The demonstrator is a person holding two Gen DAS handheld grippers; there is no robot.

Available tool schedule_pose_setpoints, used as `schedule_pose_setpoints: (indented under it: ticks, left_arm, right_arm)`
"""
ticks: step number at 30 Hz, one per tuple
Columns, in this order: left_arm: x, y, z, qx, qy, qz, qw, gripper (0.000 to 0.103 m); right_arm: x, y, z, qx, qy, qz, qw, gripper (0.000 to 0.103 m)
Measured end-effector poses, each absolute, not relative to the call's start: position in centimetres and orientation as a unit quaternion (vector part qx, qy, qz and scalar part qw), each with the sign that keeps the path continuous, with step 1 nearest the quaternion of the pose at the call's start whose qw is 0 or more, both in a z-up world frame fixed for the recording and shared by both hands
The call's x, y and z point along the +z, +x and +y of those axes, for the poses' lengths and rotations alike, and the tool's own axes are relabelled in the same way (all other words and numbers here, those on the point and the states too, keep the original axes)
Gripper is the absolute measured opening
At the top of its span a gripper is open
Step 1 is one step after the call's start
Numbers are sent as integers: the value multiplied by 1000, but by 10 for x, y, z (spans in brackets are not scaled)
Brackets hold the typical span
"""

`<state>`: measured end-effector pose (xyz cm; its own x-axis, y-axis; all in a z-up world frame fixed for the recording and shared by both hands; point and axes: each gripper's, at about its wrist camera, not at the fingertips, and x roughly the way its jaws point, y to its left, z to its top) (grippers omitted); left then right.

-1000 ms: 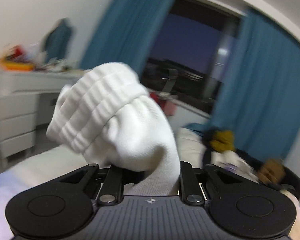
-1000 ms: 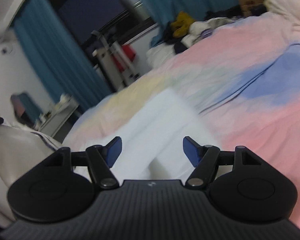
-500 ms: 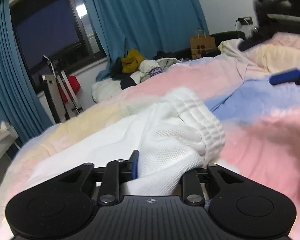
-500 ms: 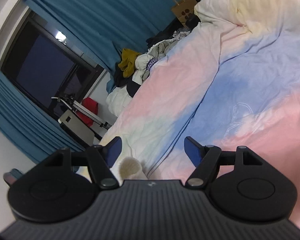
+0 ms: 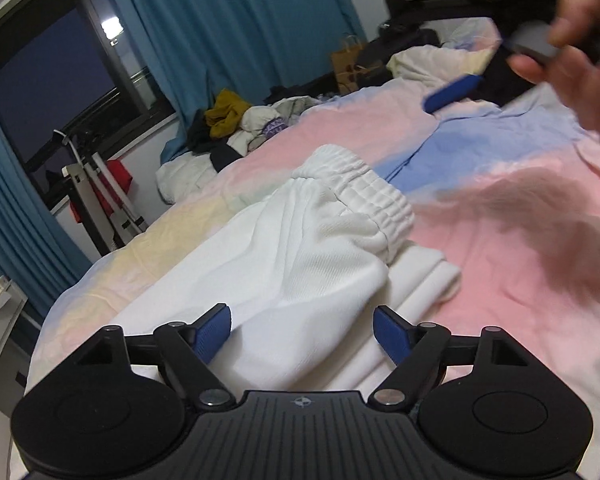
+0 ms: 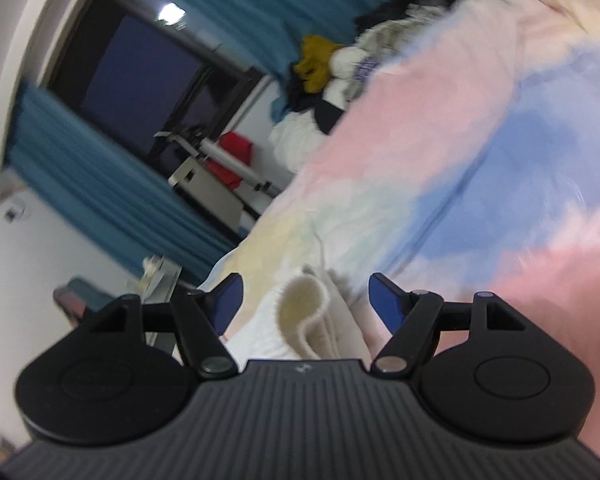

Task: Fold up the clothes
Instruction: 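Fold the waistband with the left gripper over onto the cuffs, then grasp the ribbed cuff end with the right gripper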

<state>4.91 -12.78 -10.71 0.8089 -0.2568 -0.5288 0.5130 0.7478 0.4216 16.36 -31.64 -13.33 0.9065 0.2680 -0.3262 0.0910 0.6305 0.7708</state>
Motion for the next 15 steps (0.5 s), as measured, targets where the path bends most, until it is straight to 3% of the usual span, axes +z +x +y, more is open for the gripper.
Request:
schedule_pose_setpoints:
  ticks: [5,15]
  left_arm:
    - [-111,44,-101,-213,246,236,916,79]
    - [-115,65,-92,-212,198,272,918,79]
  right_arm:
    - [-126,190,-316,93,414,245,872,72]
    - [-175,268,-270,162,393,324,845,72]
